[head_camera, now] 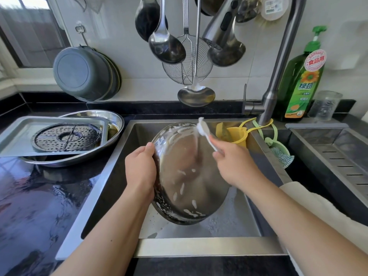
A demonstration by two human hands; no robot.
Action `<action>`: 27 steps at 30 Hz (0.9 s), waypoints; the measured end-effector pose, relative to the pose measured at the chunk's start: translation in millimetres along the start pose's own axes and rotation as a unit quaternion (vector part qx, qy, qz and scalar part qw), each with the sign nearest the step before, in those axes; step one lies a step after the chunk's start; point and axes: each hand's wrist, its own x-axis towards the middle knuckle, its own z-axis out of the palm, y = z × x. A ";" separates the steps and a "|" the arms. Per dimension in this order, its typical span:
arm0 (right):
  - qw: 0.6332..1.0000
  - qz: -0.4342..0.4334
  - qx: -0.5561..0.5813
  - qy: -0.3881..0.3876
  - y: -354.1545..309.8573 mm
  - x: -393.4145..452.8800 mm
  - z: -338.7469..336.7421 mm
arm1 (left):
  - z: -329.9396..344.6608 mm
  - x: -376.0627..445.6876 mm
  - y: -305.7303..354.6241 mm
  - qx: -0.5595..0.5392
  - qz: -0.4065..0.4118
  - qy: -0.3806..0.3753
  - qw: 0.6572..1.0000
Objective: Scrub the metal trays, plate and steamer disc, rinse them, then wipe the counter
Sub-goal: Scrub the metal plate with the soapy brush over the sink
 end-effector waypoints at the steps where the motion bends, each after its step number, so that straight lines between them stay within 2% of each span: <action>1: 0.999 0.035 -0.021 0.004 5.6 1.6 -3.3 | 0.2 0.0 -0.3 -0.007 -0.003 0.001 1.000; 3: 0.998 0.049 -0.030 -0.013 7.4 -0.1 -4.8 | 1.3 0.5 -0.8 -0.010 -0.006 0.001 1.000; 7: 0.996 -0.030 0.047 -0.063 -6.9 -9.6 6.8 | -2.4 7.2 -3.0 -0.036 -0.028 0.033 0.998; 11: 0.998 0.061 0.000 -0.011 9.6 3.6 -1.2 | -2.4 8.9 -3.1 -0.048 -0.040 0.031 0.998; 16: 0.992 -0.057 0.059 -0.097 -9.4 -13.4 5.8 | -2.1 10.4 -4.6 -0.042 -0.048 0.023 0.998; 20: 1.000 0.020 0.013 0.008 6.4 5.9 -0.1 | -2.1 15.1 -7.7 -0.048 -0.068 0.009 0.996; 21: 1.000 0.013 0.006 -0.004 5.9 3.5 -0.5 | -0.7 12.9 -7.0 -0.046 -0.063 0.009 0.997; 25: 0.978 -0.125 0.062 -0.156 -19.5 -25.0 9.4 | -0.4 9.6 -5.2 -0.043 -0.046 0.019 0.998; 27: 0.987 -0.114 0.039 -0.103 -10.6 -11.0 6.8 | -2.1 11.3 -3.8 -0.053 -0.058 0.019 0.997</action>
